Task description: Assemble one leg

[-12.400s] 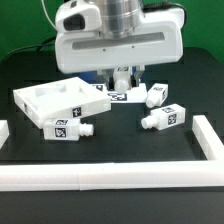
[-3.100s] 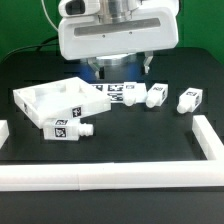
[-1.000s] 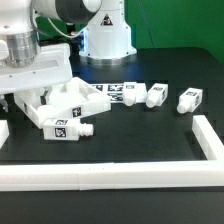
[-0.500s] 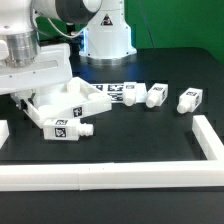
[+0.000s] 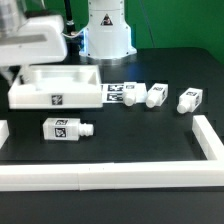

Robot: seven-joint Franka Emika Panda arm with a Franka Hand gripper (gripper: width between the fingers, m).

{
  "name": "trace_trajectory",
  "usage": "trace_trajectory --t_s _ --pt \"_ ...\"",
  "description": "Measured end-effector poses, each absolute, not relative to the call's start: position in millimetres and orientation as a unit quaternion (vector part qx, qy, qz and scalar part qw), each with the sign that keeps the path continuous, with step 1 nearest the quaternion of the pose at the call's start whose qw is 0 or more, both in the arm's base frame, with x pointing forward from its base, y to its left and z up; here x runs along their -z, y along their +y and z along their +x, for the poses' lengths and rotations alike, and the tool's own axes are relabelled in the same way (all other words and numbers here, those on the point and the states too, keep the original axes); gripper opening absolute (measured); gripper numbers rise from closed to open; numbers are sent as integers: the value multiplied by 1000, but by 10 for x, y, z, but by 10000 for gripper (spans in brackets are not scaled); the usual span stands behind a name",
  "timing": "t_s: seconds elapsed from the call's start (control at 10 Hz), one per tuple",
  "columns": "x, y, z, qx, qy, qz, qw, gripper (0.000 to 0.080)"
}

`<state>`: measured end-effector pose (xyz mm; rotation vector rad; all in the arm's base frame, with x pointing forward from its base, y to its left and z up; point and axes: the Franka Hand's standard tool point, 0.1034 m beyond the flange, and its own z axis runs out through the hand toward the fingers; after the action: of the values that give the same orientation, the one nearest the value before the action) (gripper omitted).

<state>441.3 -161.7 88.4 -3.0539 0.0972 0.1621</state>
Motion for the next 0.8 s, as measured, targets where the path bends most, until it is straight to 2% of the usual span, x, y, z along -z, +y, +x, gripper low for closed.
trace_trajectory --t_s 0.1,0.3,0.4,0.5,0.6,0.8 --pt "-955 -1449 4596 -52 53 -996 40 53" --pt "-961 -1045 4992 -49 95 -994 31 53" --pt "-893 -798 5229 -44 106 -993 21 53" --pt "-731 -579 5396 -43 95 -994 13 53" --pt "-611 -486 5456 -45 86 -995 8 54" --pt "-554 -432 5462 -49 83 -995 4 54"
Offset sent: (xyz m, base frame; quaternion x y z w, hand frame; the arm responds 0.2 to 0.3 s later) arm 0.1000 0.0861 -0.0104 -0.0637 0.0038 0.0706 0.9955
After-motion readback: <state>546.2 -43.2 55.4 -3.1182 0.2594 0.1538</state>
